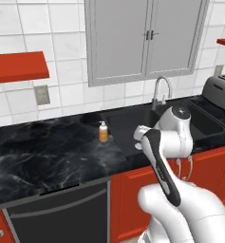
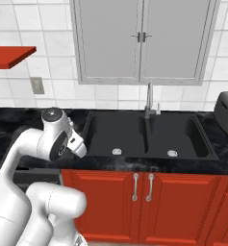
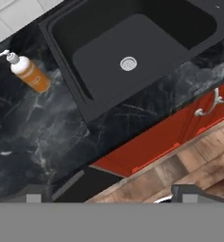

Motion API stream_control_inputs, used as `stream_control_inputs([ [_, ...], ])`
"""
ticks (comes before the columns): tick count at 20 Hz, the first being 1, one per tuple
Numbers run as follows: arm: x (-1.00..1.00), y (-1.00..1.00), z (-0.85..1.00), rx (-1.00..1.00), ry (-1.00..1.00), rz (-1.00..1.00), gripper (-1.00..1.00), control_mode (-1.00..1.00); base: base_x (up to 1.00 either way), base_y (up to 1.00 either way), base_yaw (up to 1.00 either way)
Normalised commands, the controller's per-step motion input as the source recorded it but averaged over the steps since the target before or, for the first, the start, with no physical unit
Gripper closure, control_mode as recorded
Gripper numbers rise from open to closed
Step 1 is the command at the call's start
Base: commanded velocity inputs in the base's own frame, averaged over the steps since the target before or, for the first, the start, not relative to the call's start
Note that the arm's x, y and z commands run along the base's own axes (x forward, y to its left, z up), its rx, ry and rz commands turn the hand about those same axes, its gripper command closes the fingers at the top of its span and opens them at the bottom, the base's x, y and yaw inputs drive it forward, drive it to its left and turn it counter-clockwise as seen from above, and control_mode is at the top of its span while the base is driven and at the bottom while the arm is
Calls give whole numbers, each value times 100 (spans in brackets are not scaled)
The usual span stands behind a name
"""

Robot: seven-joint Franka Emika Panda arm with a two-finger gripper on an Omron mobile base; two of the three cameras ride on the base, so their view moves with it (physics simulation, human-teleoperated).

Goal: Restock the sink supplies by placing the sponge and soap dispenser on the counter and next to the sink. Make sure the soap dispenser is upright.

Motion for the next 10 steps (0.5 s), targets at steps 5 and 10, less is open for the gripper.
stream_control_inputs([
  [5, 0, 0, 0, 0, 0, 0, -100, 100, -79, -53, -44],
  [10, 0, 0, 0, 0, 0, 0, -100, 100, -35, -73, -61],
])
